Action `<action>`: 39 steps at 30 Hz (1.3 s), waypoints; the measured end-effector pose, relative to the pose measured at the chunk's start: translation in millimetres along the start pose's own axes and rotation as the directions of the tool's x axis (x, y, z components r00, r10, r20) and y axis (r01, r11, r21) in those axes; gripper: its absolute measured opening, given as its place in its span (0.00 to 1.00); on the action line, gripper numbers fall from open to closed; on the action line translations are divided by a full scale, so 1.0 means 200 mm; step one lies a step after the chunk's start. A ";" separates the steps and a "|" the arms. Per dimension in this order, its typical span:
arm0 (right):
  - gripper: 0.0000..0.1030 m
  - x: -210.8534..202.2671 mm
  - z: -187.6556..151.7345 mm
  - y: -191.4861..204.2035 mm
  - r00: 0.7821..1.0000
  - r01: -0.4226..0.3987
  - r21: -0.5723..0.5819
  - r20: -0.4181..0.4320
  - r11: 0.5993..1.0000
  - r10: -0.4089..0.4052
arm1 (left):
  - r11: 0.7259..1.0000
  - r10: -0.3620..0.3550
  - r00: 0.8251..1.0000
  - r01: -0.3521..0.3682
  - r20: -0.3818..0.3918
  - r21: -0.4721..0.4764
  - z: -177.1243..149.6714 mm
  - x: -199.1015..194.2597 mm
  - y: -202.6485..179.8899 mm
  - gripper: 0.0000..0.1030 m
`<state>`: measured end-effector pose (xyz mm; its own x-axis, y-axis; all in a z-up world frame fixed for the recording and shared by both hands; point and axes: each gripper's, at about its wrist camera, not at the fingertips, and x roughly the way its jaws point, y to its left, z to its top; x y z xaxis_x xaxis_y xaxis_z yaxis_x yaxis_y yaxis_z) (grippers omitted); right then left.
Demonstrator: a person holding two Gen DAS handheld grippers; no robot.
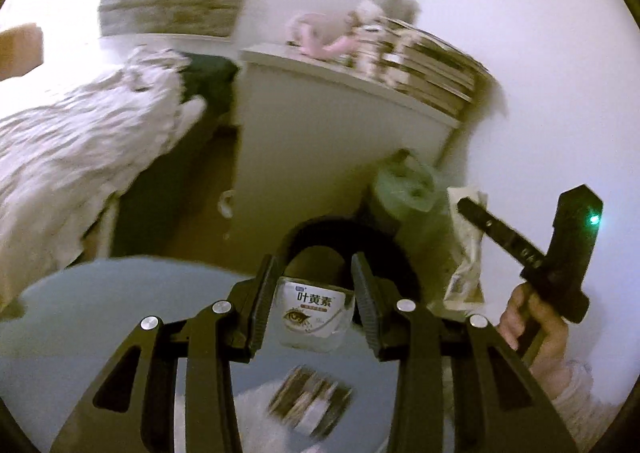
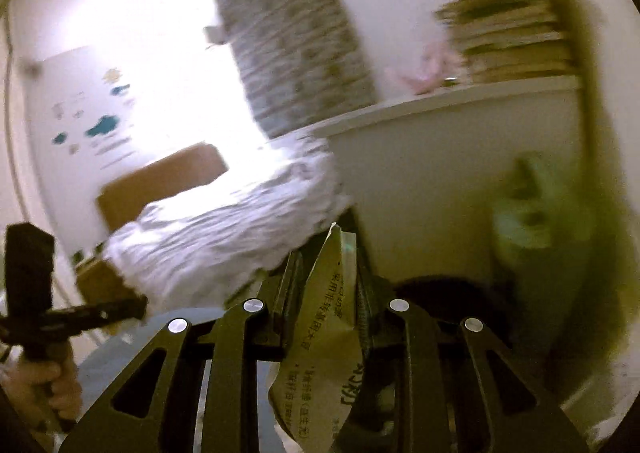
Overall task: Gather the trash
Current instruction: 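Carry the eye-drop bottle and paper wrapper over the black bin, then open both grippers to drop the items into the bin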
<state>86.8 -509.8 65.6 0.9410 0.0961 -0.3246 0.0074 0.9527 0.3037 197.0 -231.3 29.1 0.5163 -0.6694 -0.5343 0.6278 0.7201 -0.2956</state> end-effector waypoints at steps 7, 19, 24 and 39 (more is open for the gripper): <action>0.24 0.17 0.00 -0.38 0.997 0.071 0.065 -0.042 0.995 -0.069 | 0.997 -0.062 0.996 0.065 -0.066 0.043 0.10 0.43 -0.24 0.38; 0.24 0.43 -0.07 -0.61 0.987 0.080 0.068 -0.148 0.994 -0.069 | 0.998 -0.045 0.984 0.054 -0.175 0.042 0.08 0.82 -0.29 0.28; 0.25 0.48 -0.08 -0.57 0.983 0.049 0.047 -0.180 0.998 -0.040 | 0.998 -0.040 0.980 0.048 -0.194 0.036 0.06 0.86 -0.29 0.28; 0.77 0.39 -0.15 -0.52 0.985 0.062 0.076 -0.165 0.995 -0.049 | 0.999 0.035 0.992 -0.036 -0.124 -0.009 -0.09 0.18 -0.14 0.78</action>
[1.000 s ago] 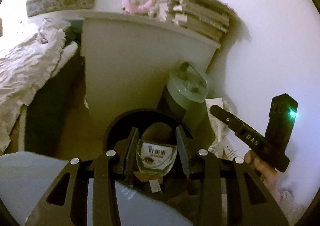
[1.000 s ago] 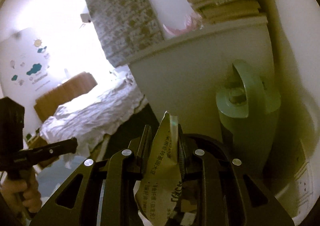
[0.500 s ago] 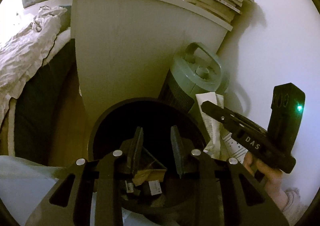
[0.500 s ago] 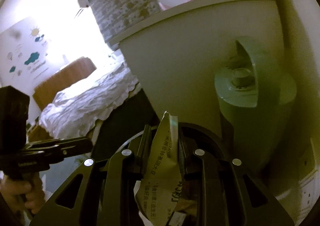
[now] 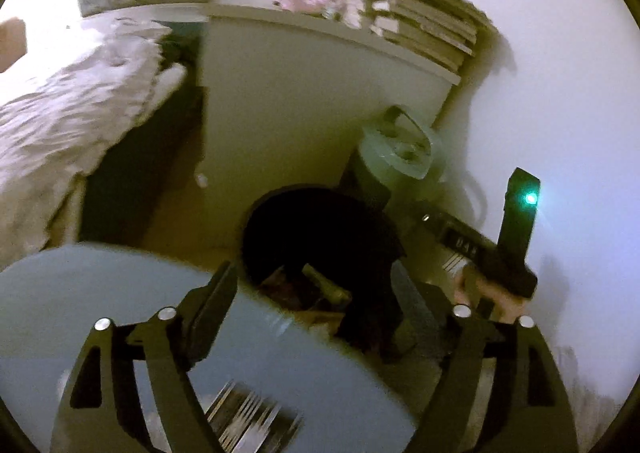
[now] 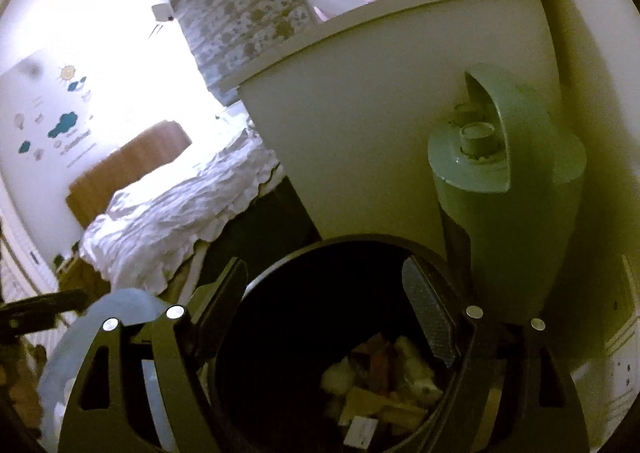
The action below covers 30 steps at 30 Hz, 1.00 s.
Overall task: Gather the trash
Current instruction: 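Open both grippers to drop the items into the bin, then grasp the bubble-wrap bag with the left gripper while the right grasps the pink roller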
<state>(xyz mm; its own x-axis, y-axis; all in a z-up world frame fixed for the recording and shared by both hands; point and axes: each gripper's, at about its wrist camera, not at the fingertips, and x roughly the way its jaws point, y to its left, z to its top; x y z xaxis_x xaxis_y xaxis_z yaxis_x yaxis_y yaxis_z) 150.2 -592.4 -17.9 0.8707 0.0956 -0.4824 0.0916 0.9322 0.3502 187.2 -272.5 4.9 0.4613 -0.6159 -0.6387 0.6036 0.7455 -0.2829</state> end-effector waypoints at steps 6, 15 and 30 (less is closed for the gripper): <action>0.77 -0.15 -0.12 0.19 0.988 -0.147 -0.022 -0.041 0.989 0.146 | 0.992 0.103 0.995 -0.104 -0.020 -0.069 -0.35 -0.42 0.29 0.80; 0.77 -0.34 -0.48 0.90 0.844 -0.459 -0.156 -0.385 0.874 0.375 | 0.988 0.117 0.985 -0.103 -0.127 0.112 -0.78 -0.61 0.37 0.93; 0.67 -0.21 -0.74 1.26 0.819 -0.274 -0.218 -0.563 0.937 0.109 | 0.954 0.053 0.977 0.012 -0.205 0.301 -0.80 -0.34 0.32 0.77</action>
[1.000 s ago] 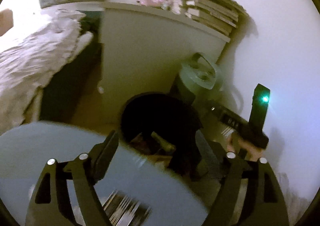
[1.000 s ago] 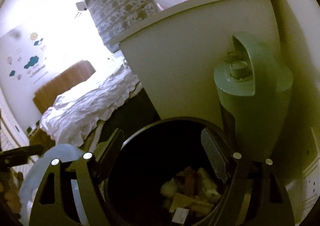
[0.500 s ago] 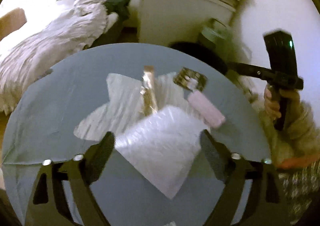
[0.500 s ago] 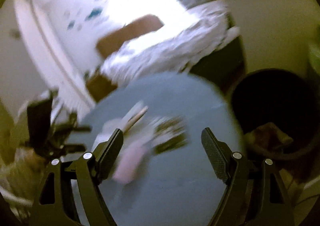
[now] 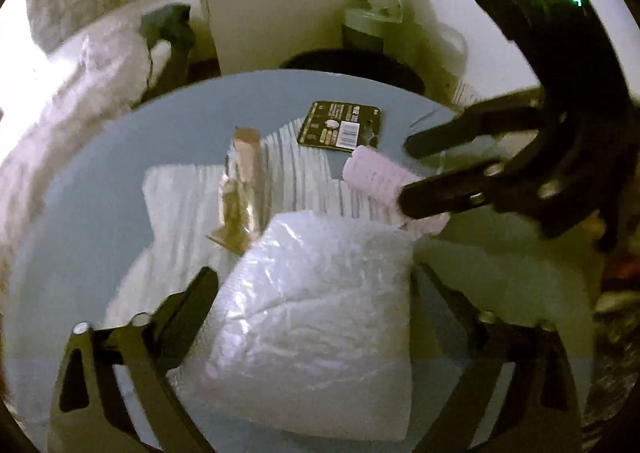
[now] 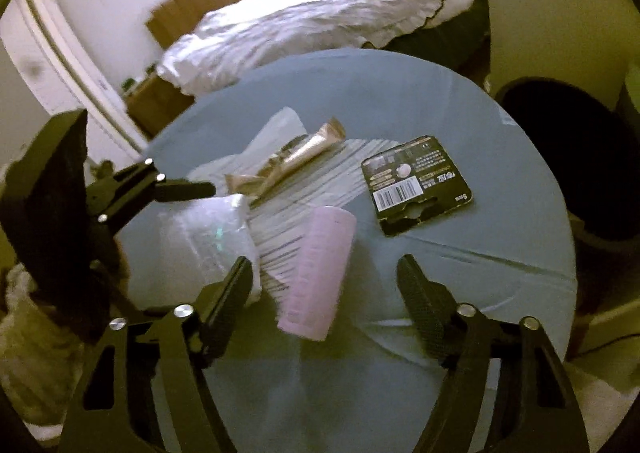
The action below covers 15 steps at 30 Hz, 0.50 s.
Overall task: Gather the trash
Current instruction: 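Grasp the bubble-wrap bag with the left gripper while the right grasps the pink roller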
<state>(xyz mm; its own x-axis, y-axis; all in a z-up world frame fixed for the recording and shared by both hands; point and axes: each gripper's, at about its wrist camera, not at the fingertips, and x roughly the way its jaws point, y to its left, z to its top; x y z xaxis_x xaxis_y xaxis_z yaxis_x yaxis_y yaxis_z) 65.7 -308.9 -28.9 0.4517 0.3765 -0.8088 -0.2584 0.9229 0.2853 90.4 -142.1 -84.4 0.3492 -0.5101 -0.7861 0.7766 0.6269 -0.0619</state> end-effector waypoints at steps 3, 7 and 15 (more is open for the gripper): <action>0.59 0.05 0.00 0.00 1.000 0.024 -0.009 -0.010 1.000 -0.024 | 0.998 -0.024 0.999 0.025 0.024 -0.064 -0.06 -0.03 -0.01 0.66; 0.35 0.09 -0.02 0.05 0.997 0.072 -0.082 -0.003 0.994 -0.072 | 0.985 0.007 0.999 0.000 0.041 -0.171 -0.12 -0.08 -0.03 0.58; 0.29 -0.02 -0.05 -0.07 0.992 -0.051 0.000 0.113 0.999 0.051 | 0.944 0.016 0.993 0.023 0.114 -0.330 -0.16 -0.20 -0.01 0.49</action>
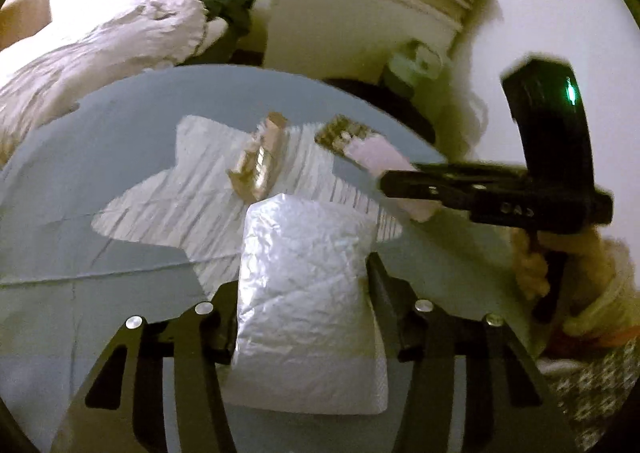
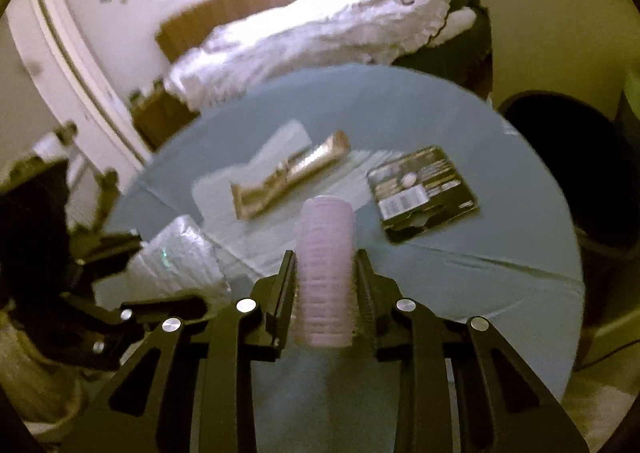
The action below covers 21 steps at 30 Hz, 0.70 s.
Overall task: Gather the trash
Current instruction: 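Grasp the bubble-wrap bag with the left gripper while the right grasps the pink roller, then carry the bubble-wrap bag and pink roller over the black bin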
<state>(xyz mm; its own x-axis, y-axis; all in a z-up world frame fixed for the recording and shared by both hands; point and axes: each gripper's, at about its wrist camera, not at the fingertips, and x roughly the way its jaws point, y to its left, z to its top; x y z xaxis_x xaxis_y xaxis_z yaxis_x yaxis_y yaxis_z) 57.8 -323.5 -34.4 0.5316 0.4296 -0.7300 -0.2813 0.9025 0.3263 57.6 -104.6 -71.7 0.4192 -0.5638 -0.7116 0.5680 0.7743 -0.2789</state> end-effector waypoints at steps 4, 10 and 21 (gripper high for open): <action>0.29 -0.14 0.02 -0.08 0.995 -0.045 0.043 0.090 0.998 0.041 | 0.999 0.028 0.997 -0.025 0.077 -0.034 0.09 -0.11 -0.02 0.49; 0.29 -0.36 0.06 -0.16 0.974 -0.093 0.073 0.212 0.993 0.076 | 0.992 0.129 0.980 -0.128 0.151 -0.020 0.28 -0.23 -0.15 0.49; 0.29 -0.64 0.18 -0.44 0.920 -0.122 0.146 0.388 0.982 0.056 | 0.990 0.095 0.960 -0.120 0.263 0.081 0.62 -0.20 -0.46 0.49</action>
<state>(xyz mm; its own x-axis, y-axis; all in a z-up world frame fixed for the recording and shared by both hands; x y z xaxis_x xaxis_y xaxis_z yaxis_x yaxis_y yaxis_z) 43.6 -457.1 52.0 0.7834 0.4582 -0.4198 -0.2241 0.8384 0.4968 76.3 -188.5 63.2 0.6428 -0.5437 -0.5397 0.5691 0.8105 -0.1387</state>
